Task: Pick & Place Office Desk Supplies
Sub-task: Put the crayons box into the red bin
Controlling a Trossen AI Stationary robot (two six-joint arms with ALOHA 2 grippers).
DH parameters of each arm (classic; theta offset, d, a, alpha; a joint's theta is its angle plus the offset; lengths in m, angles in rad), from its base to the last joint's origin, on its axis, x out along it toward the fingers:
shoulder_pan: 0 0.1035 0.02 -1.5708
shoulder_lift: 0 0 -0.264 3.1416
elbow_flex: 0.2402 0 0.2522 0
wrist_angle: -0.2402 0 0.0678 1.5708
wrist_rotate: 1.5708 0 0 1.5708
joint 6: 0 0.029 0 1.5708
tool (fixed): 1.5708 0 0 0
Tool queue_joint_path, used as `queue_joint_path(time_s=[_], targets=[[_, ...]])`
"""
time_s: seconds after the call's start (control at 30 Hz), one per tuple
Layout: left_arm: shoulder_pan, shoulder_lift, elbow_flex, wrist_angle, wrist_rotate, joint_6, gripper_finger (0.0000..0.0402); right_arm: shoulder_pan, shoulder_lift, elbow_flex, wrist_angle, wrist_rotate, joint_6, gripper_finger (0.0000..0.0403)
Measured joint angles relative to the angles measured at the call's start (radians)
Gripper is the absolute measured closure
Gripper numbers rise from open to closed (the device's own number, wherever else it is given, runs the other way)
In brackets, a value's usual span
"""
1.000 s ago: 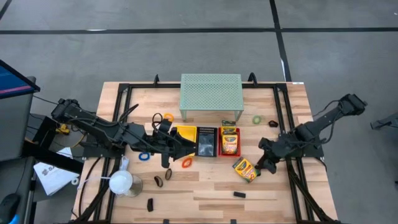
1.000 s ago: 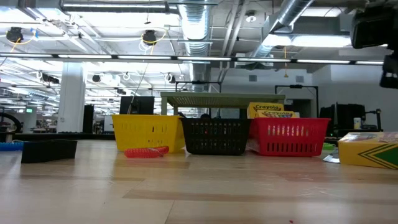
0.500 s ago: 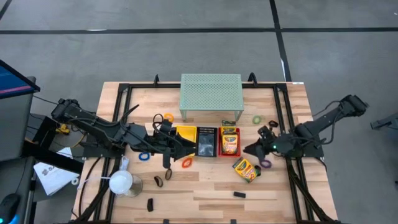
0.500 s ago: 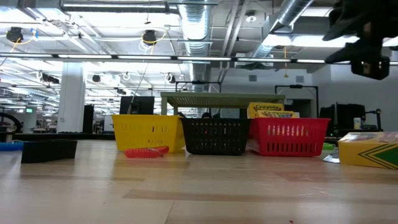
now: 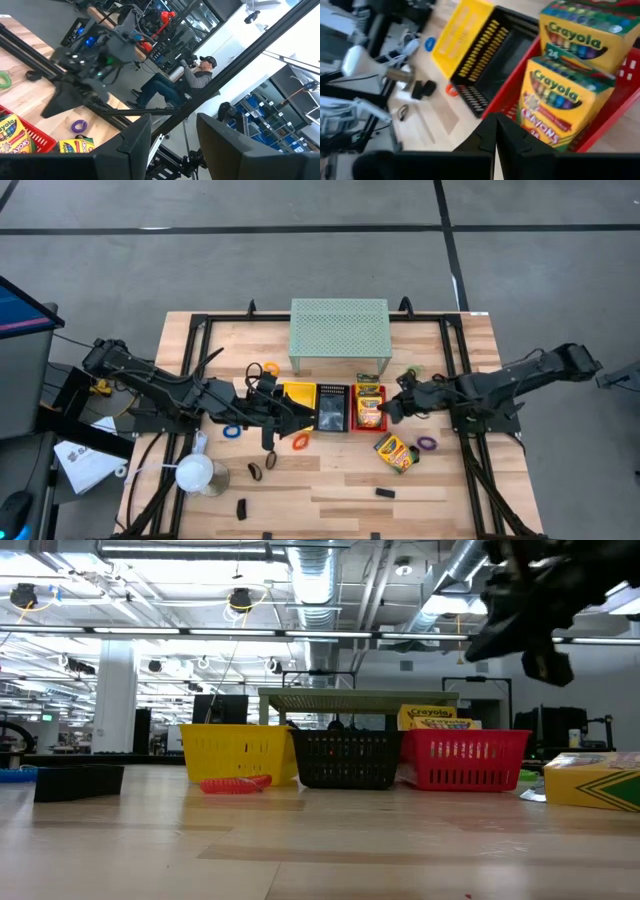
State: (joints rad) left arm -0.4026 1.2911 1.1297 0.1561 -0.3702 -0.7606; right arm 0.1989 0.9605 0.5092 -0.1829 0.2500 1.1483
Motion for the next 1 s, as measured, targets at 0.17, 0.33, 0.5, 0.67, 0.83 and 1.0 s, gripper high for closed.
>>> queue_joint_path(time_s=[0.17, 0.33, 0.5, 0.67, 0.83, 1.0], targets=[[0.000, 0.000, 0.000, 0.001, -0.002, -0.003, 0.0247, -0.096, 0.116, 0.017, -0.002, -0.047, 0.001, 0.0401], [0.000, 0.000, 0.000, 0.004, -0.005, -0.005, 0.0247, -0.157, 0.216, 0.057, -0.003, -0.046, 0.004, 0.0402], [0.000, 0.000, 0.000, 0.004, -0.005, -0.006, 0.0247, -0.175, 0.307, 0.081, -0.004, -0.049, 0.026, 0.0402], [0.000, 0.000, 0.000, 0.004, -0.005, -0.006, 0.0247, -0.134, 0.368, 0.089, -0.003, -0.038, 0.049, 0.0402], [0.000, 0.000, 0.000, 0.004, -0.005, -0.006, 0.0247, -0.095, 0.389, 0.088, -0.025, 0.039, 0.095, 0.0403], [0.000, 0.000, 0.000, 0.004, -0.004, -0.006, 0.0247, -0.096, 0.381, 0.088, -0.045, 0.083, 0.111, 0.0403]])
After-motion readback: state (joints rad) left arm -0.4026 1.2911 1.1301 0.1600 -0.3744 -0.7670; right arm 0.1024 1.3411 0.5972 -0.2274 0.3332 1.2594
